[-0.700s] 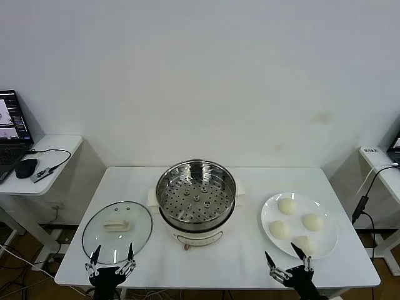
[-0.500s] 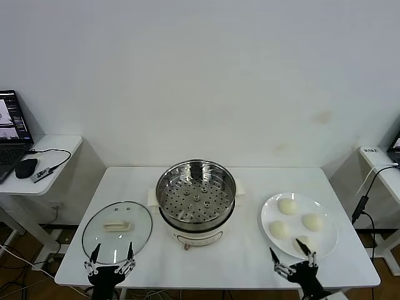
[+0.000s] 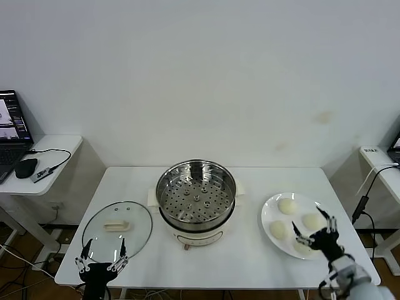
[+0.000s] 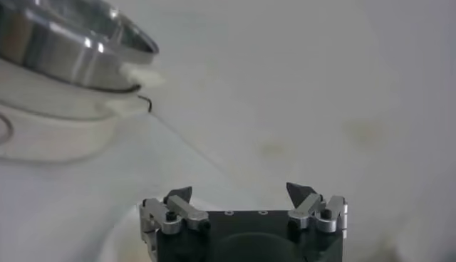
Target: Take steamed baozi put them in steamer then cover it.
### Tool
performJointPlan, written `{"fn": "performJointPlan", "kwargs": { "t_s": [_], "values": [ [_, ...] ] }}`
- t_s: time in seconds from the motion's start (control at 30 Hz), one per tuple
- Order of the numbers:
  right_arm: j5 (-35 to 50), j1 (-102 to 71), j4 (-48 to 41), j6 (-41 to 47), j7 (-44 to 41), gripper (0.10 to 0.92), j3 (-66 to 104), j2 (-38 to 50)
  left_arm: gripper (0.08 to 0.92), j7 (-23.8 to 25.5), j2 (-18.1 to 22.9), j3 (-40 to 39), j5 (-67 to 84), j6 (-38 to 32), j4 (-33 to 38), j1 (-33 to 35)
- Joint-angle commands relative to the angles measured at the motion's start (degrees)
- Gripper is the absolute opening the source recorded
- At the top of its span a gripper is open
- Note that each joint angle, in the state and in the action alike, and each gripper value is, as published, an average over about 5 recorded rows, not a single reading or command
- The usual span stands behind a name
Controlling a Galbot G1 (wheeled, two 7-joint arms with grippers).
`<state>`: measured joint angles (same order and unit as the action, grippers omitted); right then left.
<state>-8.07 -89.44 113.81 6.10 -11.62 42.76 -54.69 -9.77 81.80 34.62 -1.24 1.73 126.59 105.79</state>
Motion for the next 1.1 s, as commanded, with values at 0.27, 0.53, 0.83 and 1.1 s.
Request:
{"fn": "performJointPlan", "kwargs": {
  "t_s": [0.27,0.53,0.83,1.1],
  "values": [
    [-12.99,29.33,-12.63,8.86,-22.80,0.823,-16.41,28.32,0.823,0.25,0.76,1.26,-2.47,-0.13,0.87,-0.39],
    [-9.28,45.89,-18.37,9.25,-37.72,0.823,-36.34,35.07,0.823,0.52,0.64,1.51,-3.12,-0.02,0.88,-0.36],
    [-5.59,65.20,-28.07,6.36,-45.11,0.823,-61.00,31.27,0.823,0.27,0.88,1.44,-3.15,-0.49,0.67,-0.77],
    [-7.93,79.54,-40.02,3.64,-47.94,0.823,-72.45,21.55,0.823,0.28,1.74,1.98,-3.29,-0.46,0.86,-0.87]
  ]
}}
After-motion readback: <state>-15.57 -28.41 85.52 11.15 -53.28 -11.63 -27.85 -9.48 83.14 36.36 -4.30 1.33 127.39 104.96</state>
